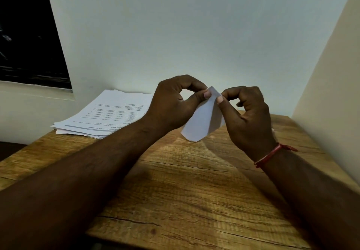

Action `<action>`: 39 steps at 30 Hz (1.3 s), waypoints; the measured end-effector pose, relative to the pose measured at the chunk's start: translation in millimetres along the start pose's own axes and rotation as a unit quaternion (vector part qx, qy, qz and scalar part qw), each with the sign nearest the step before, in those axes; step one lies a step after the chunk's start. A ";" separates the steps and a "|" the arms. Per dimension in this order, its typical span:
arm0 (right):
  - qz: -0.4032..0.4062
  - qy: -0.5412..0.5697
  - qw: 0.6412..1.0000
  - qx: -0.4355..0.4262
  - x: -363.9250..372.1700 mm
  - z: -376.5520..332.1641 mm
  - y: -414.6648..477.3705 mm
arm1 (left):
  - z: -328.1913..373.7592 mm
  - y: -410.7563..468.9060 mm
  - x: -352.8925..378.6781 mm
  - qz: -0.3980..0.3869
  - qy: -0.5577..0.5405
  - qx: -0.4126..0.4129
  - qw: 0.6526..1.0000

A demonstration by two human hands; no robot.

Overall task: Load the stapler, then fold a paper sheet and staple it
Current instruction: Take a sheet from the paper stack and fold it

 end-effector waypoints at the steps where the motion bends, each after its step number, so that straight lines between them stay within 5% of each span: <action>1: -0.002 -0.005 1.000 -0.009 0.0 -2.3 0.2 | -0.9 0.6 -0.1 -0.004 0.001 0.000 1.000; 22: -0.008 0.021 0.997 -0.068 -4.5 -24.4 2.8 | 14.4 -5.3 8.1 -0.036 -0.043 0.084 0.995; 32: 0.114 0.063 0.982 0.135 -36.5 44.9 28.7 | -41.5 -1.4 4.2 -0.110 0.042 -0.059 0.991; 39: 0.173 0.104 0.919 0.340 -40.0 103.0 25.0 | -82.0 2.6 -12.0 -0.060 0.027 -0.153 0.986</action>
Point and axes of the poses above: each hand's wrist, its own y-axis towards the middle knuckle, its own x-axis out of the palm, z = x × y, the point moved 8 cm from there along y, towards the middle knuckle, and after that the axes turned 14 degrees about z, right-handed, at the moved point
